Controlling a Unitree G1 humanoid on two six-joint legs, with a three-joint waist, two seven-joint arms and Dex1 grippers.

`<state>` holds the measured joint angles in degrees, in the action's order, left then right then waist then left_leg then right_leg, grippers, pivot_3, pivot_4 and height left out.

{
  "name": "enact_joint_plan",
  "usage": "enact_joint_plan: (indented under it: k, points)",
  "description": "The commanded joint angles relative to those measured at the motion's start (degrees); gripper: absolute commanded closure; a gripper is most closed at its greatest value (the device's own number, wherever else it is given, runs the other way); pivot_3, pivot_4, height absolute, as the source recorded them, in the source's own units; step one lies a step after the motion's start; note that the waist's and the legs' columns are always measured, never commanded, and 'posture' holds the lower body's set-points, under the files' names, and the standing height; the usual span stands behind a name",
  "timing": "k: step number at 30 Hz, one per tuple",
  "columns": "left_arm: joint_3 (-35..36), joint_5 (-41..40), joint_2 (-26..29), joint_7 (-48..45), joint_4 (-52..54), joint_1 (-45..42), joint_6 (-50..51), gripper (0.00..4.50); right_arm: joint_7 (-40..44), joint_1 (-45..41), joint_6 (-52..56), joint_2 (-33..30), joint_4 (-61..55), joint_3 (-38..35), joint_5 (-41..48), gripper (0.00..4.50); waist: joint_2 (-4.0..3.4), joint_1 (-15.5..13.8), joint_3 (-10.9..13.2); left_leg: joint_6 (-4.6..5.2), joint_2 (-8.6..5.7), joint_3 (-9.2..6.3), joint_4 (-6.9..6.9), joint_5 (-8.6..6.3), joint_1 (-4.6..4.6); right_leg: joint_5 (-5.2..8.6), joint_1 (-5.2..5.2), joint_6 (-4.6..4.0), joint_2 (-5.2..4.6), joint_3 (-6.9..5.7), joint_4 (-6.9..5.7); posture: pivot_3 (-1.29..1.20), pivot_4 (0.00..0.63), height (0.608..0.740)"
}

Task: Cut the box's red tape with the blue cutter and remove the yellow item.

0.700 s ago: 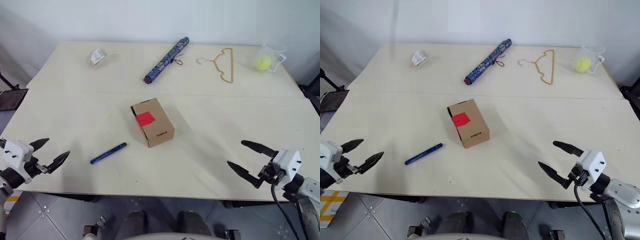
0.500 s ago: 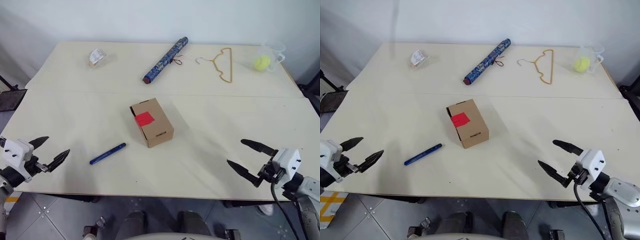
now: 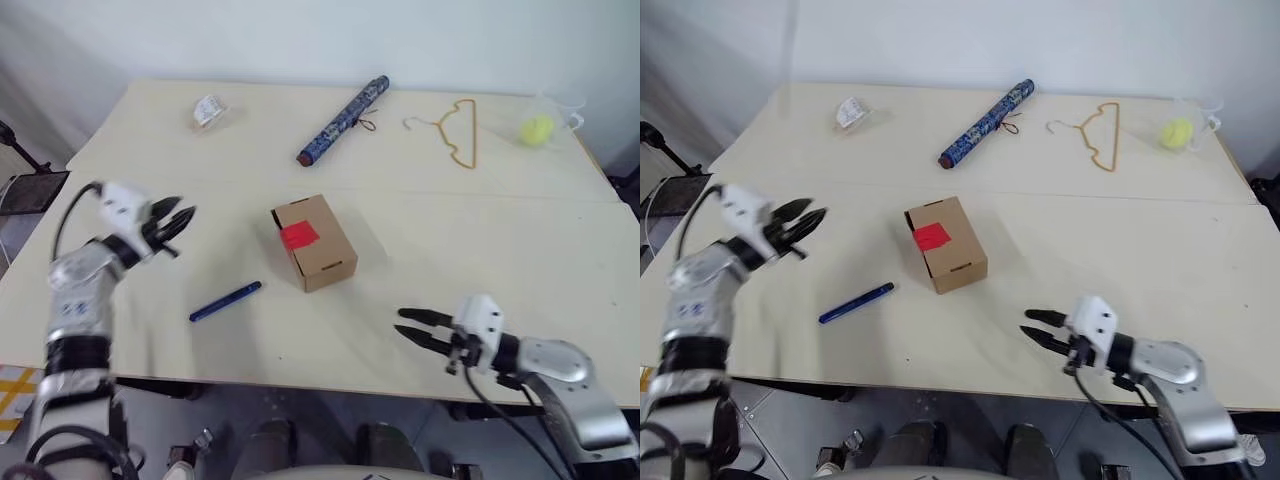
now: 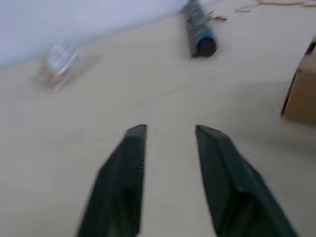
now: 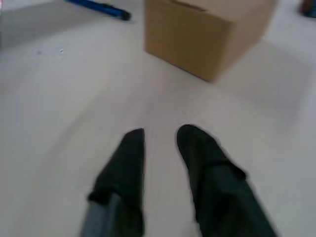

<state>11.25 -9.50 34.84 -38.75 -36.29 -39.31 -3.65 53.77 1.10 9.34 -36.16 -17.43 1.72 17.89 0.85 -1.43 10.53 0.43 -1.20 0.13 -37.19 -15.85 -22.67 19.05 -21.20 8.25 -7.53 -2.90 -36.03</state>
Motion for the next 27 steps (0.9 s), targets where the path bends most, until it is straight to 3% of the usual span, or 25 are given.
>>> enact_joint_plan:
  k: [1,2,9,16,19,22,27]
  points:
    - [-3.47,4.76,-1.28,2.69,-8.95,-8.03,-4.11,4.13,-1.88,-2.51,5.91,0.21,-2.01,4.39,-2.1,4.49,0.06,0.24,-0.03,0.03,-0.03,0.15,-0.01,-0.02,-0.08,-0.02,-0.08,0.03,0.01,0.0,-0.06,0.0,0.15,0.74]
    - [-4.35,5.32,-2.51,2.73,-11.68,-10.8,-4.96,4.46,-2.93,-4.0,7.86,0.93,-1.96,5.61,-2.61,4.5,0.07,0.29,-0.02,0.05,-0.08,0.25,-0.03,-0.01,-0.17,-0.07,-0.21,0.07,0.01,-0.02,-0.1,0.0,0.15,0.74]
    - [-8.65,8.88,-8.16,2.16,-24.33,-20.12,-7.32,4.48,-7.09,-12.78,21.06,5.35,-2.24,8.15,-0.44,4.5,0.1,0.32,0.0,0.07,-0.09,0.35,-0.1,-0.07,-0.51,-0.07,-0.44,0.08,0.01,-0.46,-0.01,0.0,0.15,0.74]
    - [-10.81,7.15,-13.63,-10.23,-25.18,-21.4,-3.16,4.48,-10.53,-18.77,28.44,8.93,-0.78,7.73,0.59,4.5,0.13,0.1,0.01,0.07,-0.1,0.5,-0.31,-0.07,-0.65,-0.07,-0.37,0.08,-0.01,-0.69,0.0,0.0,0.15,0.74]
    - [-11.21,4.29,-14.63,-18.56,-20.11,-19.24,1.7,4.48,-12.11,-20.77,31.07,8.73,0.1,4.89,1.62,4.5,0.14,0.23,0.02,0.08,-0.09,0.5,-0.29,-0.08,-0.66,-0.07,-0.39,0.08,-0.01,-0.69,-0.01,0.0,0.15,0.74]
    - [-11.83,3.68,-14.72,-20.98,-15.99,-17.51,4.62,4.48,-12.41,-21.07,32.3,7.96,0.08,3.15,2.36,4.5,0.14,0.25,0.02,0.08,-0.07,0.47,-0.3,-0.08,-0.65,-0.07,-0.39,0.07,-0.02,-0.69,-0.04,0.0,0.15,0.74]
    - [-17.19,-0.54,-15.04,-28.63,7.27,-7.88,19.58,4.48,-8.03,-19.96,31.84,-3.28,1.79,-4.11,2.33,4.5,0.12,-0.02,0.03,0.16,0.03,0.42,-0.31,-0.12,-0.65,-0.08,-0.34,0.09,-0.14,-0.65,-0.04,0.0,0.15,0.74]
